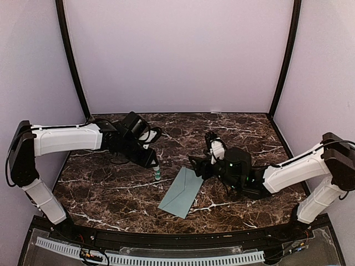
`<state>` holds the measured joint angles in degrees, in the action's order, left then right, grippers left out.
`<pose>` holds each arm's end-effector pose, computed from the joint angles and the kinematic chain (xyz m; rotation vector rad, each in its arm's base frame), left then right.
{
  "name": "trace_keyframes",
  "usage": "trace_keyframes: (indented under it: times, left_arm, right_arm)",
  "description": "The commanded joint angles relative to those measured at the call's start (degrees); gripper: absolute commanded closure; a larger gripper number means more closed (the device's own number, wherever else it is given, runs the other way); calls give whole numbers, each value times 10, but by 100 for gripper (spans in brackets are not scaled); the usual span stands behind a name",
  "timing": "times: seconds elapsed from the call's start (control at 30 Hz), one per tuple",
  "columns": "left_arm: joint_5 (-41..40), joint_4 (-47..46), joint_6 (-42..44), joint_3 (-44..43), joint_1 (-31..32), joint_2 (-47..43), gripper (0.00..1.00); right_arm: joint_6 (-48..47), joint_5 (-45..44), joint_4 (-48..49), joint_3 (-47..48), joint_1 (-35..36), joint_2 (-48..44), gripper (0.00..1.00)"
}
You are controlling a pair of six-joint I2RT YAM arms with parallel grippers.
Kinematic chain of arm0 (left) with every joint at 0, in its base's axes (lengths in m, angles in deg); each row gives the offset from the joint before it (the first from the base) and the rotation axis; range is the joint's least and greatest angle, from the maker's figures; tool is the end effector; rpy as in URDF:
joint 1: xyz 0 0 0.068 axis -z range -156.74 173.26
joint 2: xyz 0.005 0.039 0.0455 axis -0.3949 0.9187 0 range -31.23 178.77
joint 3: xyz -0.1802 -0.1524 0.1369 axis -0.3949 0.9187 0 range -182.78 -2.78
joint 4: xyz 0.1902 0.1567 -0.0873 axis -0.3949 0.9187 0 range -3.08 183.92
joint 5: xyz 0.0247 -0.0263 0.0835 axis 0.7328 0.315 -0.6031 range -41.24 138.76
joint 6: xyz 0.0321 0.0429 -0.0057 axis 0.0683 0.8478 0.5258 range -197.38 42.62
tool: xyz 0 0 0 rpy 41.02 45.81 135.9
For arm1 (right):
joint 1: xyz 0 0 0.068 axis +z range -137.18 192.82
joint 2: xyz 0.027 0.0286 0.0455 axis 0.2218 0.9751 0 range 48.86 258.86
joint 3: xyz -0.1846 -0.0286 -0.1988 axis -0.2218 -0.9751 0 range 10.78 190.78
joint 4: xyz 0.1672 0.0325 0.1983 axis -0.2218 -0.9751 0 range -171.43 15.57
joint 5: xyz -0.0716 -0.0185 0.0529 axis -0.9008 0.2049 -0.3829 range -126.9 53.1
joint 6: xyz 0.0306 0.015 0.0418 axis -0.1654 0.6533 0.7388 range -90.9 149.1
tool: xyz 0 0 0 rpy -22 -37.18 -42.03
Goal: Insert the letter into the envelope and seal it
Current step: Close the solid glue cap on the solid glue.
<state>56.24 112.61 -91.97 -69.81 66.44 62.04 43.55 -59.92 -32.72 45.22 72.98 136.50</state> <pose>0.2511 -0.2421 0.2366 0.6885 2.4679 -0.5733 0.1656 0.2607 0.1957 -0.4157 1.7439 0.5895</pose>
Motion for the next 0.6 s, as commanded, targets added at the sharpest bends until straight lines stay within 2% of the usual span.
trace_keyframes:
  times: [0.0, 0.57]
  left_arm:
    - [-9, 15, -1, -19, 6, 2, 74]
    - [-38, 25, 11, -33, 17, 17, 74]
  right_arm:
    - [11, -2, 29, -3, -5, -4, 33]
    - [20, 15, 35, -1, -12, 4, 34]
